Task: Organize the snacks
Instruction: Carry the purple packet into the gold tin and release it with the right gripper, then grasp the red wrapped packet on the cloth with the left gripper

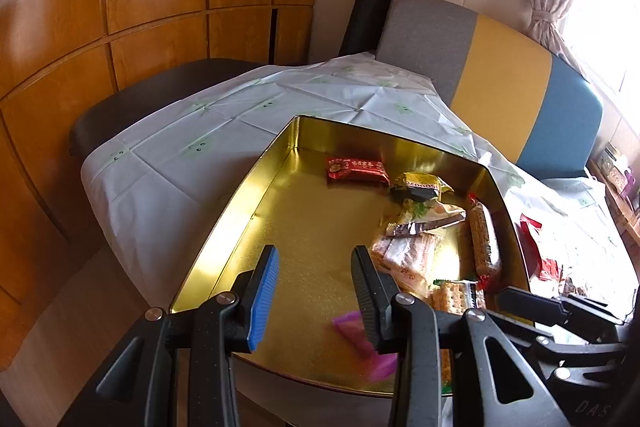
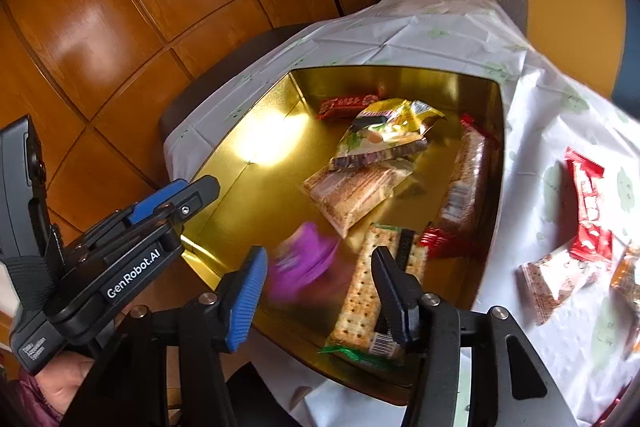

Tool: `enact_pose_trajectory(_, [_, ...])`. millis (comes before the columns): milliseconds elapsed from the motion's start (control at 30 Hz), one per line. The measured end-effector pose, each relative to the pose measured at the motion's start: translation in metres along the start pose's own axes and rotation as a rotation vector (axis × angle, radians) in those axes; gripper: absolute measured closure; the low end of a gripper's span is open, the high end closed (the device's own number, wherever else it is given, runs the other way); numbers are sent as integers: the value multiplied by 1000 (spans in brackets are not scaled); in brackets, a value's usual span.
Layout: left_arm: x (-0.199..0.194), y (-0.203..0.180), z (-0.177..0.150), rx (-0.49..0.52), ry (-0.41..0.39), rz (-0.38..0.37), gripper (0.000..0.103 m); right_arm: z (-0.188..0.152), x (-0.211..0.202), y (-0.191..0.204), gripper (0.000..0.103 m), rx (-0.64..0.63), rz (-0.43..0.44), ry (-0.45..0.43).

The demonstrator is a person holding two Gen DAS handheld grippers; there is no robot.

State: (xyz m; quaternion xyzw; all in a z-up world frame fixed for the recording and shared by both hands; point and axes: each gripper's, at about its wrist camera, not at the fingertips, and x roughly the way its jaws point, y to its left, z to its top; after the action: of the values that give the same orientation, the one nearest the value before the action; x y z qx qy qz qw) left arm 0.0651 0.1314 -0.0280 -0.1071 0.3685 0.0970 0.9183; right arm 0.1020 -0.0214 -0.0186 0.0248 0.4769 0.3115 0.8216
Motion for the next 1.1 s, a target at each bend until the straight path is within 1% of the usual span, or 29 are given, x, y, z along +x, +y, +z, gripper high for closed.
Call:
enact_pose_trajectory(67, [0,-2,-1,9,2,-4,65,-2,-8,-3,48,9,-14,-21])
enact_pose_trajectory(200, [-1,-9,-4,31,8,-13,65,-6,-23,-6,48,-15,-72,-74])
enact_pose_trajectory(267, [-3,-13,-4,45,6,-19,65,-9,-31,-10,45,-25,-101,-88])
enact_pose_trajectory(300, [-3,-15,-5,53,3,-22,65,-11,-36,-13,41,-27,-114,-93])
enact_pose_trajectory(367, [-5,-18,-5,64,0,-29,65,-13,-44,-19,38,-27,-135,-105])
enact_pose_trajectory(533, [-5,-25,-7,81,6,-39,65,-20,-66,-39,37,-9,-189,-133])
enact_pose_trajectory(800, [-6,-32,-12,106,15,-49,65,-30,-97,-77,37,35,-280,-153])
enact_pose_trajectory(933, [-6,-36,-14,119,14,-54,65,-36,-111,-95,34,52,-334,-156])
enact_pose_trajectory(1100, [-6,-38,-16,130,19,-57,65,-44,-131,-121,34,69,-414,-154])
